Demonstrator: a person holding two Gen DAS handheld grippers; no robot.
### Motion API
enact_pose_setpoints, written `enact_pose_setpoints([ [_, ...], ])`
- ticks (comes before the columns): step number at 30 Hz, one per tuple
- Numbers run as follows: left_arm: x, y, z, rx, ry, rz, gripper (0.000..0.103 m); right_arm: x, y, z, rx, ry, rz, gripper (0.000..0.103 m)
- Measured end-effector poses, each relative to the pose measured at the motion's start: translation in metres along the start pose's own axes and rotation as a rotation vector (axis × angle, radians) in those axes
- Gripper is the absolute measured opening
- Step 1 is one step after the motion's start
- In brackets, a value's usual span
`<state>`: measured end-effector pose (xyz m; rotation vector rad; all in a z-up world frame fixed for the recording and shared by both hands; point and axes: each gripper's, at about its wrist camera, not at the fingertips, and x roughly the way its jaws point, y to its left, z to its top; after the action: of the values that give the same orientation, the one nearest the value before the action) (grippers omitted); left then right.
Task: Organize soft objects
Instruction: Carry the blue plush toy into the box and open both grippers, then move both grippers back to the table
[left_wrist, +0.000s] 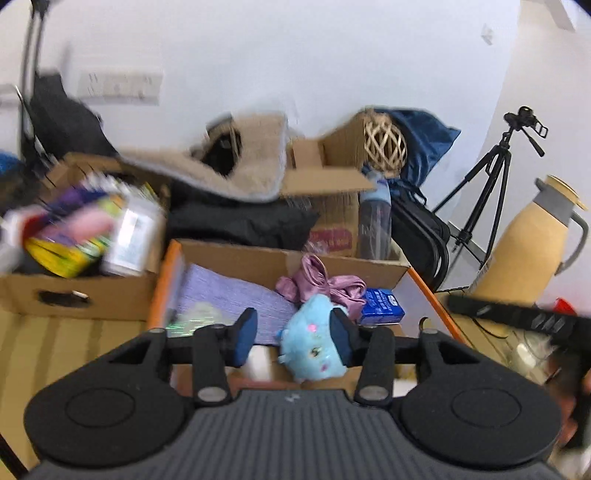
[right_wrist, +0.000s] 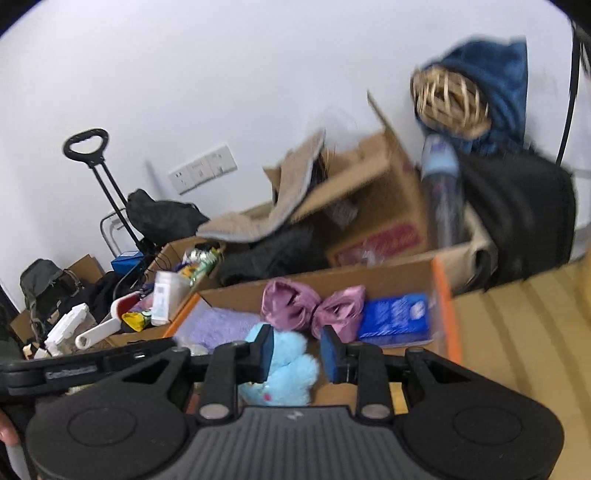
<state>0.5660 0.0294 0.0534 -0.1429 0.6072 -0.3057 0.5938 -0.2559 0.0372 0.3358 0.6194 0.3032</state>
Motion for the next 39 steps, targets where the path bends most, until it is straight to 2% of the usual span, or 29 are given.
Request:
enact_pose_setpoints([
  [2,-0.033,-0.004,-0.01,0.047,-0.05,0.036,0.048,-0.032,-0.003,0.002,-0.023,-0.029,-0.006,0.04],
  [7,-0.11,-0.017,-0.04,0.128,-0.146,0.101,0.058,-0.106,-0.007,-0.007,-0.059,-0.083,-0.064,0.046],
  [11,-0.158,-0.031,-0.066,0.156,-0.185,0.104,0.061,-0.155,0.006,-0.029,-0.119,-0.117,-0.09,0.052],
  [12,-0.169,-0.035,-0.073,0.16,-0.189,0.098,0.064,-0.168,0.01,-0.036,-0.128,-0.13,-0.089,0.055],
  [18,-0.236,-0.053,-0.133,0.16,-0.261,0.118,0.082,-0.235,0.039,-0.097,-0.22,-0.199,-0.104,0.062],
  [19,-0.245,-0.055,-0.142,0.149,-0.265,0.119,0.086,-0.246,0.045,-0.109,-0.24,-0.215,-0.104,0.064],
  [21,-0.263,-0.058,-0.164,0.127,-0.257,0.114,0.087,-0.266,0.055,-0.133,-0.28,-0.24,-0.102,0.08],
  [22,-0.273,-0.059,-0.174,0.114,-0.263,0.119,0.088,-0.277,0.06,-0.146,-0.3,-0.248,-0.102,0.081],
  [25,-0.303,-0.068,-0.209,0.116,-0.295,0.17,0.099,-0.302,0.07,-0.18,-0.342,-0.25,-0.127,0.083],
  [27,-0.322,-0.075,-0.23,0.14,-0.331,0.219,0.102,-0.319,0.077,-0.204,-0.356,-0.268,-0.151,0.09],
  [28,-0.329,-0.077,-0.237,0.141,-0.333,0.223,0.103,-0.326,0.08,-0.217,-0.371,-0.282,-0.158,0.091],
  [30,-0.341,-0.076,-0.247,0.126,-0.317,0.177,0.103,-0.338,0.084,-0.24,-0.387,-0.297,-0.168,0.098],
  [33,-0.349,-0.077,-0.251,0.134,-0.313,0.164,0.103,-0.348,0.09,-0.263,-0.378,-0.267,-0.152,0.098],
  [39,-0.339,-0.081,-0.252,0.133,-0.3,0.135,0.103,-0.347,0.096,-0.276,-0.345,-0.242,-0.142,0.098],
])
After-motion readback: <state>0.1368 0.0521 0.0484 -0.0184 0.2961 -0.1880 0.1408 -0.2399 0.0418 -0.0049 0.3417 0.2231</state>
